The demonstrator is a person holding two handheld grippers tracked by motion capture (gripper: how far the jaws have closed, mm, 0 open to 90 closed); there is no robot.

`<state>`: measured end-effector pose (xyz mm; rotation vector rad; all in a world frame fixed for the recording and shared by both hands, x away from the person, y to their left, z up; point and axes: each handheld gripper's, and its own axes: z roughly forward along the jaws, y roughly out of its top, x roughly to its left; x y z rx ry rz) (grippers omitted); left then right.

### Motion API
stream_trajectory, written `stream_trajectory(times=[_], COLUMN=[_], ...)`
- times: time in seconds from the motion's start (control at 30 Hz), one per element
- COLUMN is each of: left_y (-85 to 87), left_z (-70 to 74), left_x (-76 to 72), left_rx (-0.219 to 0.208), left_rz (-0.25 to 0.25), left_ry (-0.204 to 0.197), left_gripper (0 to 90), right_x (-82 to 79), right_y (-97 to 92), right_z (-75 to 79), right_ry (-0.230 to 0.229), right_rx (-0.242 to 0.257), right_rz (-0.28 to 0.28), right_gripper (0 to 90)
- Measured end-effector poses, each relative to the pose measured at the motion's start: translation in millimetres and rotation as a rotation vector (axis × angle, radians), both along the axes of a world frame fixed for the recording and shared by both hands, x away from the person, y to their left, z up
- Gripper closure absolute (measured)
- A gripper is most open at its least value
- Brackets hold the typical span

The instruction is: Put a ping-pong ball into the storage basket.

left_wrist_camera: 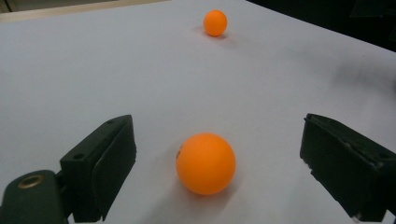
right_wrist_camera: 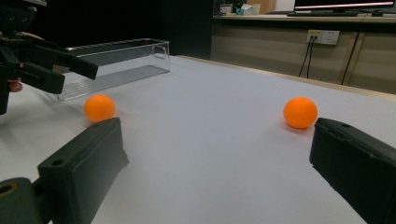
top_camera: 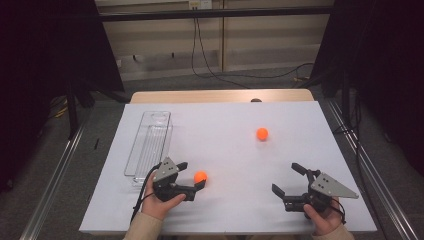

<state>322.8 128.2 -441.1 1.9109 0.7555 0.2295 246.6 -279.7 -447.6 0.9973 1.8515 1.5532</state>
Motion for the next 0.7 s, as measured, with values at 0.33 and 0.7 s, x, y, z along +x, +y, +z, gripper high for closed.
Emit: stream_trajectory(times=[0.33, 0.7], left_y=[-4.3, -7.5], left_z=[-2.5, -4.9], left_x=[0.9, 2.3], left_rx=[0.023, 0.04], left_rz=[-0.001, 0.0], left_ry=[0.021, 0.038], left_gripper=[12.0, 14.2], right_x=[0.1, -0.1], right_y=[0.1, 0.4], right_z=[0.0, 0.2], right_ry=[-0.001, -0.001], right_rx=[-0.002, 0.001], right_rz=[0.002, 0.002], right_gripper=[2.6, 2.6])
